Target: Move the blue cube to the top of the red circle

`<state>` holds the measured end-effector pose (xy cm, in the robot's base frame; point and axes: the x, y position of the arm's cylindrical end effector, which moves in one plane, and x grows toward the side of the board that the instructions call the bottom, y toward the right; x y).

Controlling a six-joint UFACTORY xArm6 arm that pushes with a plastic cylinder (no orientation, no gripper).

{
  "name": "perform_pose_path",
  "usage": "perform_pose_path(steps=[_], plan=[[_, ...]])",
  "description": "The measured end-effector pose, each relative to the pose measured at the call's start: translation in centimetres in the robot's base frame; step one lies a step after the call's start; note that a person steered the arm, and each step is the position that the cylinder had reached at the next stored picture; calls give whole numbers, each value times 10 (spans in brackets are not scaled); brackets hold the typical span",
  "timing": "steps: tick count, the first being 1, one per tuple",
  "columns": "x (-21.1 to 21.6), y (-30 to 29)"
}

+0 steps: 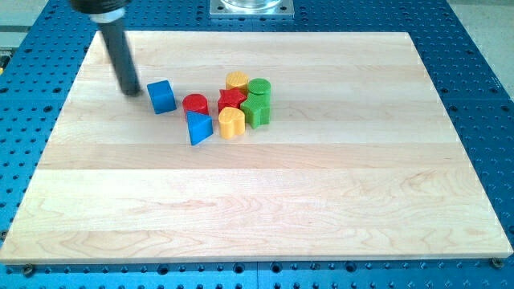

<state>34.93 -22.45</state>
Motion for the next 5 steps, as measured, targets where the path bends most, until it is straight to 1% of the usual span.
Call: perform_pose_path(steps=[1, 2, 3, 4, 5], plan=[[23, -1], [24, 58], [22, 93], [22, 100], [40, 65]])
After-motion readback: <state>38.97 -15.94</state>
